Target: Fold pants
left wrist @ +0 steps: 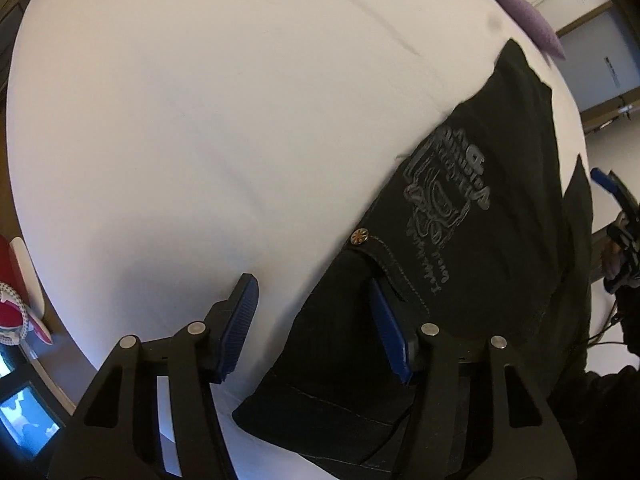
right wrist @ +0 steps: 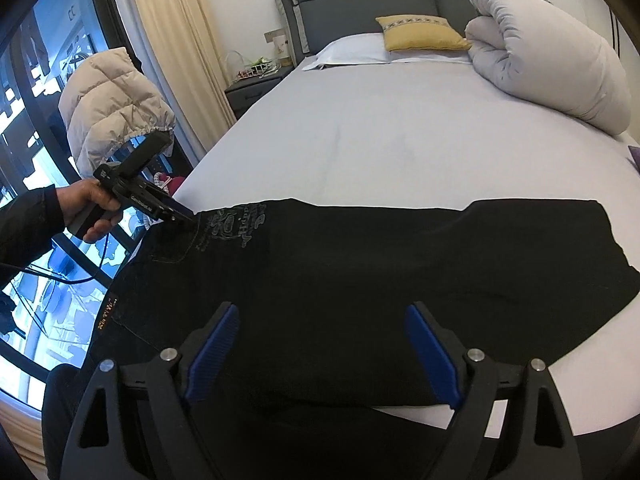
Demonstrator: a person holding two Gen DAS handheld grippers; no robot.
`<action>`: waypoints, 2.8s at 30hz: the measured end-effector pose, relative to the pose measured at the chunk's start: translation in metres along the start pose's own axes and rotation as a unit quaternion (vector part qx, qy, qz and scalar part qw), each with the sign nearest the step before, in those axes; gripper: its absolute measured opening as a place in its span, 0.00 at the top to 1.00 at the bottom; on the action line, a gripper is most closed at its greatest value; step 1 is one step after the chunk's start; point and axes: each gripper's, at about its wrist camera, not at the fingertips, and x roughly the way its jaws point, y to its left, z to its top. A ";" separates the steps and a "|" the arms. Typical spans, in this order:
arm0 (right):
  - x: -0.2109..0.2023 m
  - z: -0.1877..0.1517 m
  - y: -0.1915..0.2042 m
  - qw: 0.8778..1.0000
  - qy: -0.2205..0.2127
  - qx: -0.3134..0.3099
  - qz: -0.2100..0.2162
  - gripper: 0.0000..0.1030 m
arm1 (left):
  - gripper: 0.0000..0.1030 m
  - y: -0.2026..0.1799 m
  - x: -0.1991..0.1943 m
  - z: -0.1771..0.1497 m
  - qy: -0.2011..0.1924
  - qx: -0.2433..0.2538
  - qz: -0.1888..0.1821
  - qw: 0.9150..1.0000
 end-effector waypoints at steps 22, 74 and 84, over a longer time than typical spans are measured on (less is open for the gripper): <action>0.062 0.098 0.075 0.970 0.034 -0.237 0.041 0.39 | 0.96 -0.055 -0.099 -0.073 -0.172 0.027 0.075 0.982; 0.000 -0.051 0.177 0.854 0.167 -0.487 0.077 0.96 | 0.96 -0.219 -0.094 -0.219 -0.182 0.067 0.055 0.979; -0.046 -0.177 0.218 0.744 0.165 -0.647 -0.001 0.96 | 0.96 -0.261 -0.059 -0.265 -0.125 0.077 0.041 0.988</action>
